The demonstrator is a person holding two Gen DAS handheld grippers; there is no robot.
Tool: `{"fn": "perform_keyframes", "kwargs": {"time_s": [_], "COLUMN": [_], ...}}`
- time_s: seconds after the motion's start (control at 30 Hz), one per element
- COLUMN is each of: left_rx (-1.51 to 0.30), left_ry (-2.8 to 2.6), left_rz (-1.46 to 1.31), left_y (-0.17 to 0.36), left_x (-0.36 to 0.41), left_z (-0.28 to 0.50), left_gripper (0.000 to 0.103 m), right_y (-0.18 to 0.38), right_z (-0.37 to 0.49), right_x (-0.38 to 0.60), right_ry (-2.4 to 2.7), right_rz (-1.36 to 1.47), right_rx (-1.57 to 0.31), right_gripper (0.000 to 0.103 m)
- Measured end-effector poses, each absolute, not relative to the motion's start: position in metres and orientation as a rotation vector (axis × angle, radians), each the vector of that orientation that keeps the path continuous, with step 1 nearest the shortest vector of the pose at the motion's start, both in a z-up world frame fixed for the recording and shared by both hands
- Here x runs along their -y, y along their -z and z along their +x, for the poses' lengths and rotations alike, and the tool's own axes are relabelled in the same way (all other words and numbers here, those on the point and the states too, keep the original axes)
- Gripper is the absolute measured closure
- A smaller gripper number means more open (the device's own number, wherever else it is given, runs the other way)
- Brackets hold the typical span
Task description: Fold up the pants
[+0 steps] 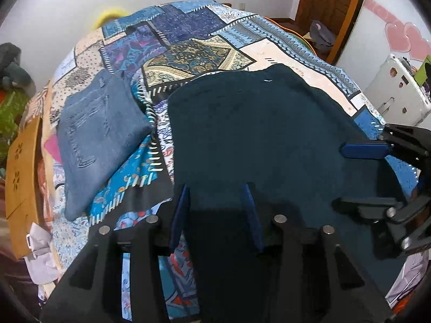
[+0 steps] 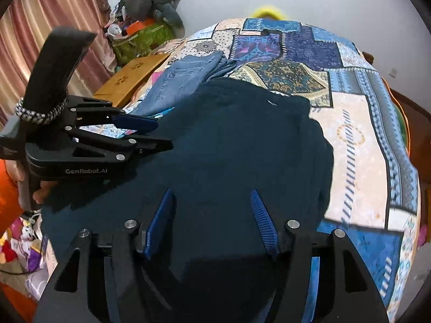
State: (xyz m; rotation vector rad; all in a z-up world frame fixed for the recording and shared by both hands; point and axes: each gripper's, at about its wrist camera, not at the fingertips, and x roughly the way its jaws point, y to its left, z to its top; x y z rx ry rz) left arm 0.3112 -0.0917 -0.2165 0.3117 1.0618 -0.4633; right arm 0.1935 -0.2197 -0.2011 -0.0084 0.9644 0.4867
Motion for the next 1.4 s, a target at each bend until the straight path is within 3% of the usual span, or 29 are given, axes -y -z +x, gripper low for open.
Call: {"fn": "perform_keyframes", "kwargs": {"time_s": [0.47, 0.57, 0.87, 0.93, 1.13, 1.4], "left_rx": [-0.977, -0.969, -0.992, -1.028, -1.072, -1.204], "left_ry": [0.354, 0.337, 0.316, 0.332, 0.399, 0.462], "left_rz": [0.307, 0.305, 0.277, 0.252, 0.179, 0.155], "left_y": [0.204, 0.201, 0.188, 0.184, 0.176, 0.21], "left_x": [0.05, 0.045, 0.03, 0.03, 0.044, 0.072], "left_z": [0.266, 0.26, 0.259, 0.267, 0.292, 0.339], "left_gripper": [0.051, 0.047, 0.023, 0.012, 0.009, 0.009], "right_y": [0.196, 0.197, 0.194, 0.188, 0.179, 0.216], "right_z": [0.152, 0.144, 0.142, 0.143, 0.155, 0.193], "right_x": [0.236, 0.244, 0.275, 0.276, 0.271, 0.282], "right_ry": [-0.382, -0.361, -0.333, -0.327, -0.342, -0.359], "right_rz": [-0.069, -0.056, 0.092, 0.1, 0.116, 0.268], "right_rx": [-0.902, -0.913, -0.935, -0.915, -0.872, -1.002], "right_gripper": [0.045, 0.04, 0.039, 0.038, 0.024, 0.022]}}
